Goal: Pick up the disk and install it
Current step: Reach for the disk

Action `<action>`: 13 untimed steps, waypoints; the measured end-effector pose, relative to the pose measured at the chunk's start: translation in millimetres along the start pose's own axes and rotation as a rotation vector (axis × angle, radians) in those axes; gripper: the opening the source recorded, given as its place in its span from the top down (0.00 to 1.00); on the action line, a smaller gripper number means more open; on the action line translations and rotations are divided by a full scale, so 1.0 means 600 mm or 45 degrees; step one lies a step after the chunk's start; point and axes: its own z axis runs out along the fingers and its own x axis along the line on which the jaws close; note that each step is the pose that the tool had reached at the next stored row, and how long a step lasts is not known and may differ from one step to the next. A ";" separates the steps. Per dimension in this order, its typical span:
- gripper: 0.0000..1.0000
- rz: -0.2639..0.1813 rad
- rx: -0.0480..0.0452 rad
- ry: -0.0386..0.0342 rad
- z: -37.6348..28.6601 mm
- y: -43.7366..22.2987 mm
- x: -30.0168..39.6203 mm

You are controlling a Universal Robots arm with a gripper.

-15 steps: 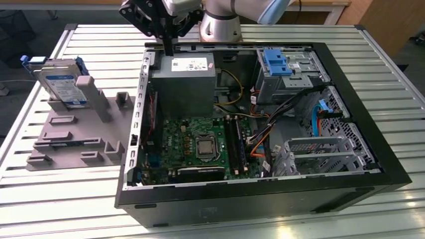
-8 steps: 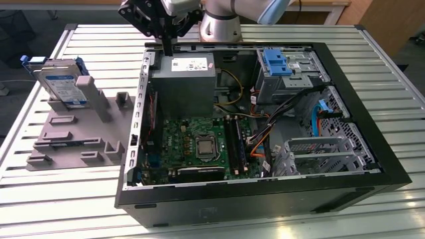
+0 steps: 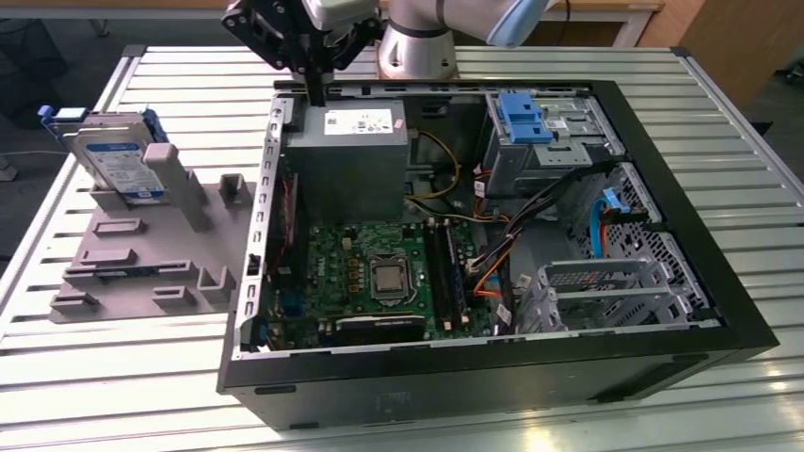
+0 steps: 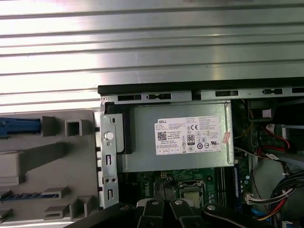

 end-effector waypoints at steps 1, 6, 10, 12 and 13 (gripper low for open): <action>0.89 0.000 0.000 0.0000 0.000 0.000 0.000; 0.89 0.000 0.000 0.0000 0.000 -0.001 0.007; 0.89 0.000 0.000 0.0009 0.000 -0.001 0.019; 0.89 0.002 -0.004 0.0044 0.000 -0.002 0.022; 0.89 0.004 -0.006 0.0071 0.000 -0.002 0.022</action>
